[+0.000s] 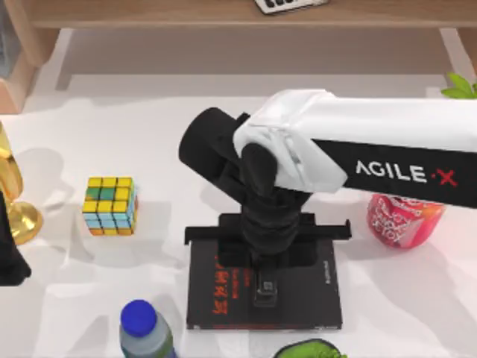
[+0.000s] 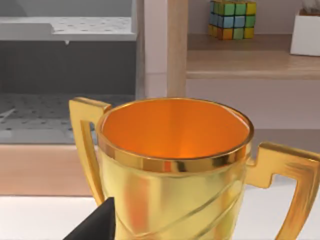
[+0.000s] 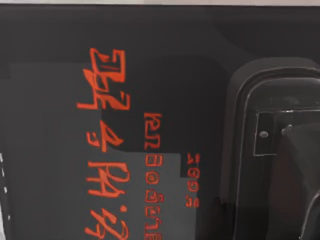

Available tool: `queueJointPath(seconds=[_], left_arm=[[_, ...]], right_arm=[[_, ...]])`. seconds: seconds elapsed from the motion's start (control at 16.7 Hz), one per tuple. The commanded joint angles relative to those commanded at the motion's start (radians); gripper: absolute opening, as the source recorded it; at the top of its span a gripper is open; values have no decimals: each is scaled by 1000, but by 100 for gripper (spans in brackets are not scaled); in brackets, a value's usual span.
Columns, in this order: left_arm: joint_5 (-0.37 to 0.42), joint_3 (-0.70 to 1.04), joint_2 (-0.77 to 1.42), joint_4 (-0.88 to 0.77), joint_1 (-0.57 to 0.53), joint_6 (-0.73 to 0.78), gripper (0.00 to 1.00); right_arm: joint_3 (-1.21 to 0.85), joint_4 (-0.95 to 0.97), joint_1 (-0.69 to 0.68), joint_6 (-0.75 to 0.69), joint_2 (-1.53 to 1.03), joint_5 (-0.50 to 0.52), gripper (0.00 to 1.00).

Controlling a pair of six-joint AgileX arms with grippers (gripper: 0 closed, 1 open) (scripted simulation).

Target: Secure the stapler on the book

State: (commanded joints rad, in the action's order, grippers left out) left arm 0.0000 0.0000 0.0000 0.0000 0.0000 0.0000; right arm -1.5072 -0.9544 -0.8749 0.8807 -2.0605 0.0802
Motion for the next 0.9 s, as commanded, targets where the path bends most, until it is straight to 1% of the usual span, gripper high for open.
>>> queueJointPath(seconds=[0.54,0.6,0.9], left_arm=[[0,0,0,0,0,0,100],[0,0,0,0,0,0,100],[0,0,0,0,0,0,100]], right_arm=[[0,0,0,0,0,0,98],[0,0,0,0,0,0,100],[0,0,0,0,0,0,100]])
